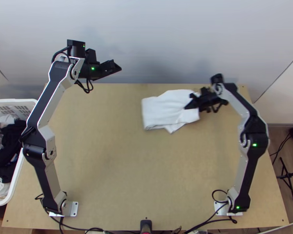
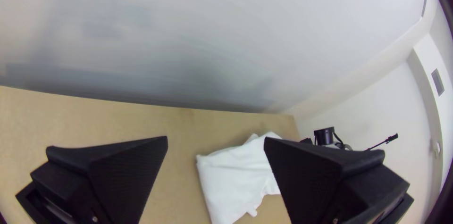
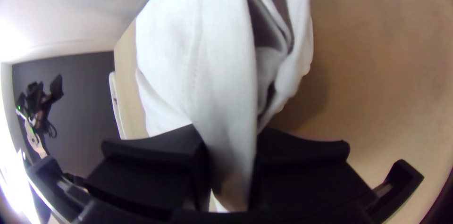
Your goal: Fold the t-shirt
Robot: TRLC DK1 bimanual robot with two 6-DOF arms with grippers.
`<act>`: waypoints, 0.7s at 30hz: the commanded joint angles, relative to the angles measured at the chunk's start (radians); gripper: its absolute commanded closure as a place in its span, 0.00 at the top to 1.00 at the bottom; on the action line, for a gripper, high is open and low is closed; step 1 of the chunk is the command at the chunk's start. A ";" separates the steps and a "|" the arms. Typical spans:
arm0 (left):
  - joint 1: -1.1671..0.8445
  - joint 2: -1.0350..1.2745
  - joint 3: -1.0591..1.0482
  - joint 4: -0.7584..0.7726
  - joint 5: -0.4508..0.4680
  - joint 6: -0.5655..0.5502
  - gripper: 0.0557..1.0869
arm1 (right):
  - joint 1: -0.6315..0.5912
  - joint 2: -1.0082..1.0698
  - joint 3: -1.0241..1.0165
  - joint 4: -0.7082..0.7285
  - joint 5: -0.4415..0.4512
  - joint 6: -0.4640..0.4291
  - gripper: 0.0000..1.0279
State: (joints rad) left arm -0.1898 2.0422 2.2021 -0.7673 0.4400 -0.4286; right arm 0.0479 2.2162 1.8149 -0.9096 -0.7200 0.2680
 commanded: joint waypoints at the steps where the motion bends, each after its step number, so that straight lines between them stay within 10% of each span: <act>1: -0.002 0.003 0.008 0.008 0.002 0.001 0.96 | -0.148 -0.066 -0.078 0.138 0.108 0.114 0.03; 21: 0.003 -0.017 0.004 0.000 0.002 -0.009 0.96 | -0.421 -0.072 -0.069 0.192 0.337 0.151 0.03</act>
State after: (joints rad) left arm -0.1898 2.0331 2.2131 -0.7624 0.4412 -0.4294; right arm -0.3069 2.1574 1.7542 -0.7177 -0.4553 0.4133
